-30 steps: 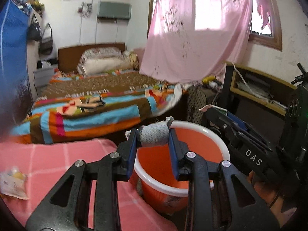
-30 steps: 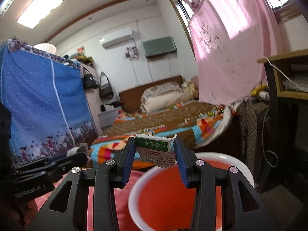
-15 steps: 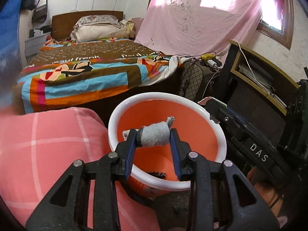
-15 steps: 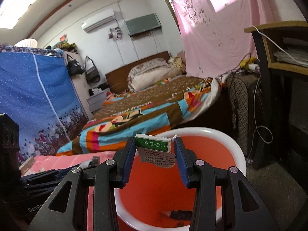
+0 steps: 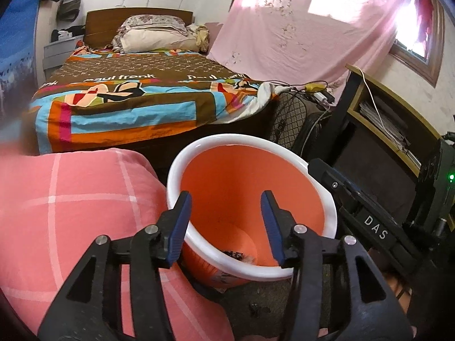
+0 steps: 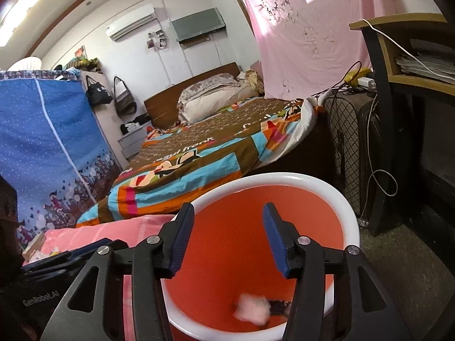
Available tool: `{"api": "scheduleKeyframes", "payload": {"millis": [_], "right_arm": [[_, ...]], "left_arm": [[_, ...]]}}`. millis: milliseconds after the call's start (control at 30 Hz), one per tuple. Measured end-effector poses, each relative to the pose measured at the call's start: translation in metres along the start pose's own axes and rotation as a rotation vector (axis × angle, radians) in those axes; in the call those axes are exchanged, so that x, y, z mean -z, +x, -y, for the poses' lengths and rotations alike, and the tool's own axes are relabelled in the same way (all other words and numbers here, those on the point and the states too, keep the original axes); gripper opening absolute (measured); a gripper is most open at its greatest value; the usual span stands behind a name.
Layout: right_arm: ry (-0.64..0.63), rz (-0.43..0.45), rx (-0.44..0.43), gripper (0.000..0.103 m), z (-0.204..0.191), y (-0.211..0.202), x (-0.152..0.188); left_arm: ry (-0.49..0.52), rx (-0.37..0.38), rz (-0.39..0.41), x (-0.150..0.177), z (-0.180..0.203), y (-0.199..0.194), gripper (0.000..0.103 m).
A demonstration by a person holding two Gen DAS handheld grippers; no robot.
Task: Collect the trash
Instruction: 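Carry the box and sock over the orange bucket and open both tools, then move both tools back over the remaining trash on the bedspread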
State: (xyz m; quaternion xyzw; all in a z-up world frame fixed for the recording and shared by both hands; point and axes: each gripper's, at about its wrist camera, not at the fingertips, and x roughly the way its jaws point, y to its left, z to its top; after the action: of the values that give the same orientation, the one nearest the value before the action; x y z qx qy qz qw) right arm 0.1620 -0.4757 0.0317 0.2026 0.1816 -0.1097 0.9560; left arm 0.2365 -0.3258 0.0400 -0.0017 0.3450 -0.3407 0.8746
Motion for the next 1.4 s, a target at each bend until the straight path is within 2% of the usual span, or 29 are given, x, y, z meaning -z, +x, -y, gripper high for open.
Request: {"api": "scheduleKeyframes", "payload": {"millis": [167, 233, 267, 500, 533, 567, 600, 700, 1133, 1400], "right_arm": [[-0.007, 0.007, 0.002, 0.058, -0.005, 0.001, -0.003], [-0.018, 0.026, -0.002, 0.067, -0.009, -0.001, -0.004], [-0.025, 0.042, -0.008, 0.069, -0.013, -0.004, -0.005], [-0.083, 0.164, -0.048, 0.086, -0.046, -0.018, -0.009], [-0.093, 0.183, -0.058, 0.091, -0.053, -0.02, -0.01], [-0.099, 0.198, -0.064, 0.094, -0.058, -0.021, -0.01], [-0.105, 0.217, -0.071, 0.103, -0.064, -0.023, -0.009], [-0.115, 0.261, -0.097, 0.103, -0.077, -0.027, -0.008], [-0.21, 0.385, -0.26, 0.103, -0.157, -0.038, 0.011], [-0.238, 0.399, -0.358, 0.103, -0.206, -0.035, 0.029]], "left_arm": [[-0.03, -0.048, 0.054, -0.001, -0.013, -0.014, 0.059], [-0.042, -0.072, 0.087, -0.002, -0.019, -0.022, 0.063], [-0.047, -0.084, 0.104, -0.002, -0.022, -0.027, 0.065], [-0.104, -0.194, 0.27, -0.005, -0.053, -0.072, 0.093], [-0.114, -0.216, 0.302, -0.004, -0.058, -0.081, 0.1], [-0.119, -0.227, 0.321, -0.003, -0.062, -0.086, 0.103], [-0.127, -0.249, 0.348, -0.002, -0.067, -0.093, 0.103], [-0.13, -0.298, 0.411, 0.002, -0.078, -0.112, 0.103], [-0.12, -0.506, 0.55, 0.03, -0.132, -0.184, 0.103], [-0.146, -0.63, 0.6, 0.052, -0.173, -0.226, 0.103]]}}
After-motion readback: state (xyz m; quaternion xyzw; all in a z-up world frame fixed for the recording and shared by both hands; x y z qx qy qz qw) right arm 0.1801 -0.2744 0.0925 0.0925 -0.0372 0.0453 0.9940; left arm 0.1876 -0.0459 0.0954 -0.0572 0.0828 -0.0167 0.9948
